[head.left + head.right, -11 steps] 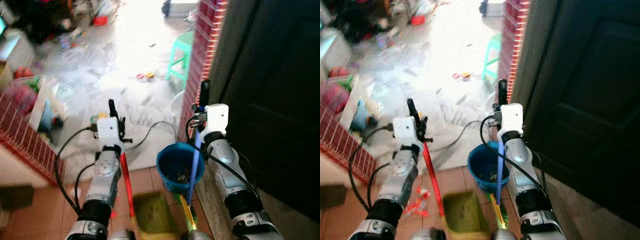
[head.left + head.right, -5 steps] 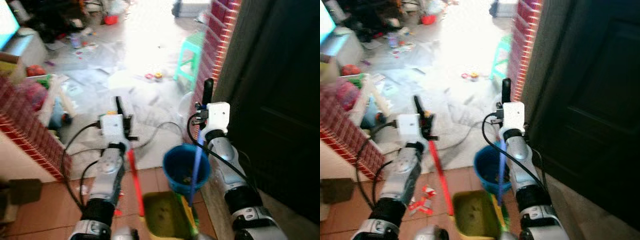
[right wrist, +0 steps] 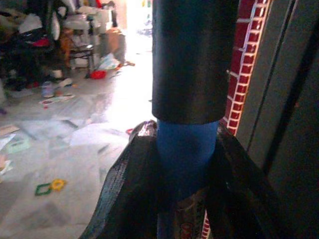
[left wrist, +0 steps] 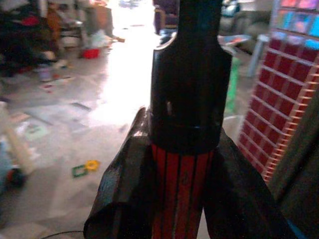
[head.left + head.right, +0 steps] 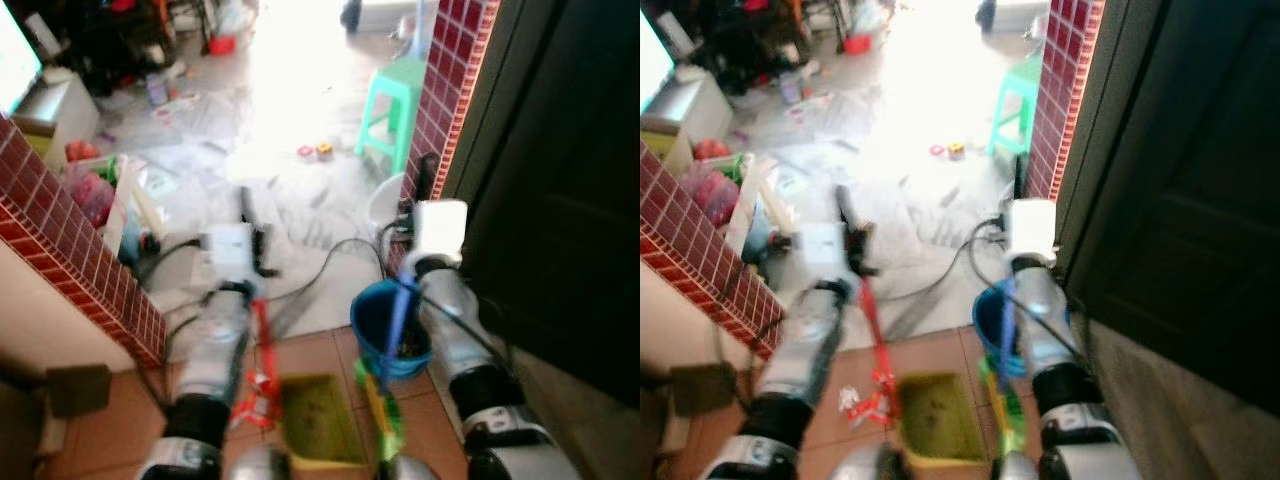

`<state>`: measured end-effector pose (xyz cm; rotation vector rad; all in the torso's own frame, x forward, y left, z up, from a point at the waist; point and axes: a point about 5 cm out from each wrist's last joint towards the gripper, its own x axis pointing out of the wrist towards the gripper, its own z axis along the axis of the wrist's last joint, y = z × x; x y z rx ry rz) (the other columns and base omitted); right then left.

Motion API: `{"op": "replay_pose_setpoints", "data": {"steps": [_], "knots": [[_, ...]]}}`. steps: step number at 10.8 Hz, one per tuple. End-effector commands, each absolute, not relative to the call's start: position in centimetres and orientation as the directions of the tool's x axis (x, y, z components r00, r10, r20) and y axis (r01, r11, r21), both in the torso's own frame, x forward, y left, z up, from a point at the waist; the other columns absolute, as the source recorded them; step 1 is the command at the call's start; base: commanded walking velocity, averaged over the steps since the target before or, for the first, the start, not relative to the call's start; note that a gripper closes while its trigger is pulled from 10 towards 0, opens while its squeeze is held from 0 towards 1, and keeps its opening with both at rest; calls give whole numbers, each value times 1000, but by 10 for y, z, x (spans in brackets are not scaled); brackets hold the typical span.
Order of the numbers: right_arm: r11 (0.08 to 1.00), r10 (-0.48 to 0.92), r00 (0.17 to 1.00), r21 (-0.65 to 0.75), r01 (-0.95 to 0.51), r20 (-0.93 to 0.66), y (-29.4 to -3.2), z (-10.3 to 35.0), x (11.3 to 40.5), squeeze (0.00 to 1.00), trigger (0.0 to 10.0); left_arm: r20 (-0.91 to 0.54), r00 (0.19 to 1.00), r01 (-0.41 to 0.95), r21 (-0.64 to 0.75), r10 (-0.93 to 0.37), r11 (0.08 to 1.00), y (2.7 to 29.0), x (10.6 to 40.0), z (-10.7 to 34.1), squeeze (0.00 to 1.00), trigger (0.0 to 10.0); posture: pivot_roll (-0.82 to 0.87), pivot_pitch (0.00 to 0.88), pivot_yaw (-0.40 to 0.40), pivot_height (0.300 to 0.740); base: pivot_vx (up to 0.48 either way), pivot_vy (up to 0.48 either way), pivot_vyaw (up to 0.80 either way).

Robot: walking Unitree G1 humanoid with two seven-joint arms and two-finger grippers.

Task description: Sweep floor

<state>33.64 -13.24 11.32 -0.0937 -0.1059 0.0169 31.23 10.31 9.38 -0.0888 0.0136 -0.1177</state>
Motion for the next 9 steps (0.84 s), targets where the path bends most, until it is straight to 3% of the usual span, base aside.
{"op": "replay_pose_setpoints", "data": {"steps": [1, 9], "knots": [[995, 42, 990, -93, -30, 132, -121, 119, 339, 0, 10000, 52, 994, 103, -94, -98, 990, 111, 318, 110, 0, 10000, -70, 0, 51, 740, 0, 480, 0], [997, 54, 995, -56, -50, 83, -119, 115, 339, 0, 10000, 28, 991, 135, -111, -132, 985, 100, 314, 110, 0, 10000, -69, 0, 44, 740, 0, 480, 0]]}}
